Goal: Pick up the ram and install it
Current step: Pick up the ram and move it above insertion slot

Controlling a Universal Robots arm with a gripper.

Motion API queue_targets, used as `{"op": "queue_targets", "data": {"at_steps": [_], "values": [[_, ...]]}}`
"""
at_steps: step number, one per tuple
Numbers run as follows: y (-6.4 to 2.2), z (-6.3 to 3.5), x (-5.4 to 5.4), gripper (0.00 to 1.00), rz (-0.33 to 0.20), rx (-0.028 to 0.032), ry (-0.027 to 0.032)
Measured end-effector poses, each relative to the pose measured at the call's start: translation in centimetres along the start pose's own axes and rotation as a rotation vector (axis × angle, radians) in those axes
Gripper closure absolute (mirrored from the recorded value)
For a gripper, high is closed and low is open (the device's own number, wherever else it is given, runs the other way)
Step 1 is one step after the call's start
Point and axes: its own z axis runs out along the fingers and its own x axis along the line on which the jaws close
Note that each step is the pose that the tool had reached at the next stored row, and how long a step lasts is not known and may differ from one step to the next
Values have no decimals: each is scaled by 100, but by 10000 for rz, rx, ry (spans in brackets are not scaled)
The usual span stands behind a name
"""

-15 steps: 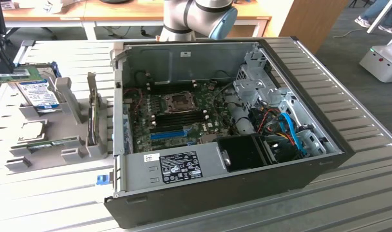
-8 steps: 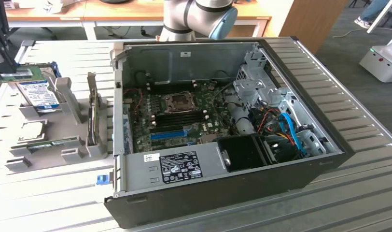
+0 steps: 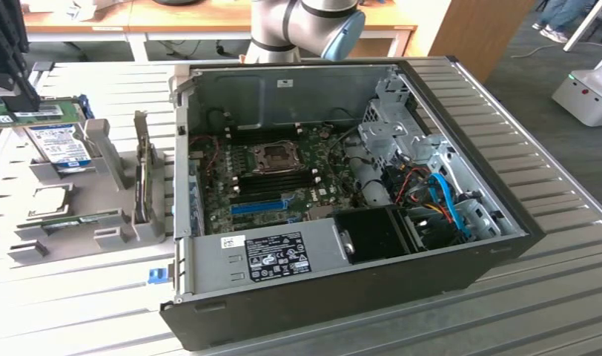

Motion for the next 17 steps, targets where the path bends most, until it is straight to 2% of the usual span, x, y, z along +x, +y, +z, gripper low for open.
{"op": "queue_targets", "data": {"at_steps": [5, 17], "values": [[-52, -4, 0, 88, 40, 3, -3], [-56, -3, -1, 88, 40, 4, -4]]}}
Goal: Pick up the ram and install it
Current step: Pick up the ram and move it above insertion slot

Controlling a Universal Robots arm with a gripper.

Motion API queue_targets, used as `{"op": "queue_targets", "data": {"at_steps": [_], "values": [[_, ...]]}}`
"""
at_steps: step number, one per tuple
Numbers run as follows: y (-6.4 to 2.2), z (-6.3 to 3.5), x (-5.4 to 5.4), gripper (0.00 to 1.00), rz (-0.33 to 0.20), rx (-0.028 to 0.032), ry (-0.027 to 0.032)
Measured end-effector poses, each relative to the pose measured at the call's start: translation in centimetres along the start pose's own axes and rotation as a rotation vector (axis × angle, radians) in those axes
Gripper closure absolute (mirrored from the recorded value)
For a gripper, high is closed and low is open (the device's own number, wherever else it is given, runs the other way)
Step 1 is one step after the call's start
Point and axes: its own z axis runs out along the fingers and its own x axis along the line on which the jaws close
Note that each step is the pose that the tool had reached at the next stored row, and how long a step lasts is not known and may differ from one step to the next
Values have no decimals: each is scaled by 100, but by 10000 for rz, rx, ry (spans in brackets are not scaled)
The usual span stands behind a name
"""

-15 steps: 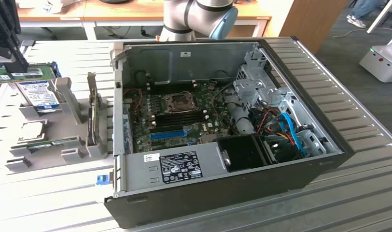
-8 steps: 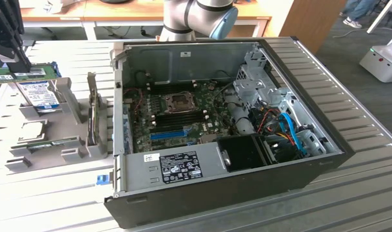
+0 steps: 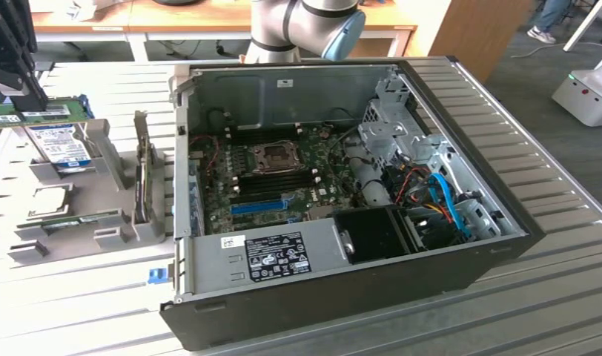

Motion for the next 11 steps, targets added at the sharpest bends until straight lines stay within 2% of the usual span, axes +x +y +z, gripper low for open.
{"op": "queue_targets", "data": {"at_steps": [11], "values": [[-172, -12, -1, 88, 0, -3, 1]]}}
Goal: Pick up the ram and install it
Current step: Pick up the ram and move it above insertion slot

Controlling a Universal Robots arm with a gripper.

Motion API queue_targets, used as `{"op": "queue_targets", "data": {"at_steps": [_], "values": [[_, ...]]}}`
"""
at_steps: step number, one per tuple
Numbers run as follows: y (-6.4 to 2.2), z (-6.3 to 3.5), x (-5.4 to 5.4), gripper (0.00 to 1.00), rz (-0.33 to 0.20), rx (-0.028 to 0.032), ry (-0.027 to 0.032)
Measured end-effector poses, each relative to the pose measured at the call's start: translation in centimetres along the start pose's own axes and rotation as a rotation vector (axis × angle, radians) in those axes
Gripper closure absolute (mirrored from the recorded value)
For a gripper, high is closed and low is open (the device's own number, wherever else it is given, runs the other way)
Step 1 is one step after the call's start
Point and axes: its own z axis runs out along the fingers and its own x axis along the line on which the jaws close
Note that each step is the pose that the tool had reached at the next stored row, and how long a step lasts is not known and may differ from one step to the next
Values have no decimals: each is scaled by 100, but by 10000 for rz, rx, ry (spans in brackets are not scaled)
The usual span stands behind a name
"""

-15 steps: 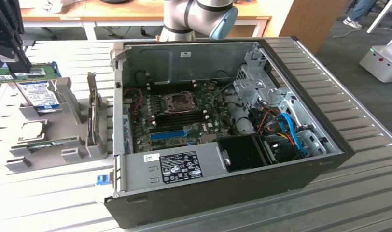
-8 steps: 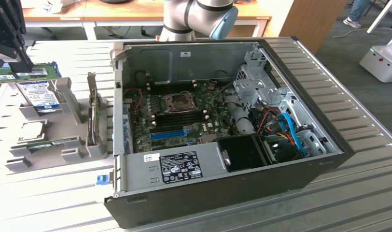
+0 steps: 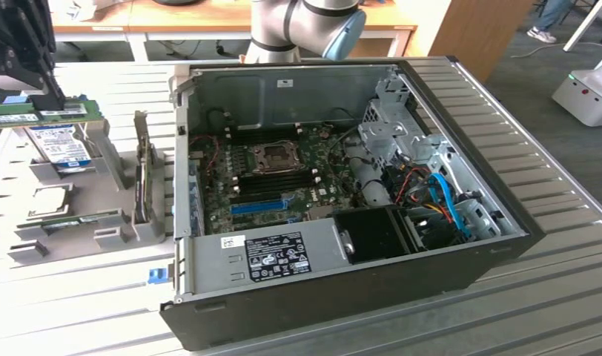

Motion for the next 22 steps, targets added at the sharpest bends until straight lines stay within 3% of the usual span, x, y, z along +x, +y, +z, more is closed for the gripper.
{"op": "queue_targets", "data": {"at_steps": [22], "values": [[-371, -26, -3, 88, 1, -6, 0]]}}
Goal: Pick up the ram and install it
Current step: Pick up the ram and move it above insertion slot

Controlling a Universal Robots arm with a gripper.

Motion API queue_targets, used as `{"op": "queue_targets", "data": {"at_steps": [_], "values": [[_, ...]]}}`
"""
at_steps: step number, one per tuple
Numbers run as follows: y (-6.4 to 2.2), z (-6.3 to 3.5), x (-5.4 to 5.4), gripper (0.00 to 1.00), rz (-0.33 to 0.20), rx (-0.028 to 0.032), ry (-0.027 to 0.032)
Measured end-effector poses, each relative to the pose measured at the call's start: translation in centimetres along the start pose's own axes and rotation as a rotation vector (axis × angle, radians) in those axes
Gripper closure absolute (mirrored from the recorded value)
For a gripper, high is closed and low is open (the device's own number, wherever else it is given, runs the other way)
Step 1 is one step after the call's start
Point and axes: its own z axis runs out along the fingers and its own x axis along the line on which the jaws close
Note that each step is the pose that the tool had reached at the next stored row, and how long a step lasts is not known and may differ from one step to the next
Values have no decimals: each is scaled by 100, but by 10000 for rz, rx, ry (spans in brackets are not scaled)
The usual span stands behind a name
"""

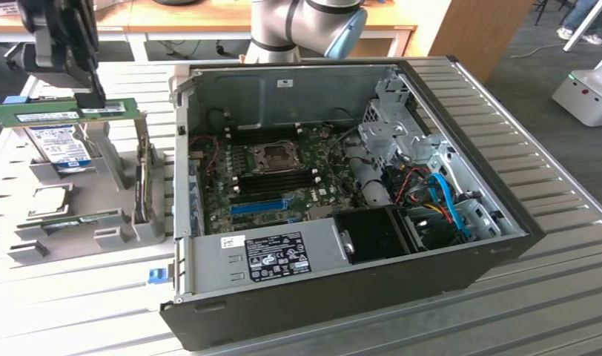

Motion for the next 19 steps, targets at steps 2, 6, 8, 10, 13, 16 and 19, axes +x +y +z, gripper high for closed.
{"op": "queue_targets", "data": {"at_steps": [2, 6, 8, 10, 13, 16, 19], "values": [[-33, -2, 0, 88, -1, 0, -1], [-101, -8, 0, 88, -1, -2, 1], [-134, -10, -1, 88, -1, -2, 0], [-169, -12, -1, 88, 1, -2, 1], [-220, -15, -2, 88, 0, -2, -1], [-268, -19, -2, 88, -1, -3, 1], [-330, -23, -2, 88, -2, -3, 0]]}}
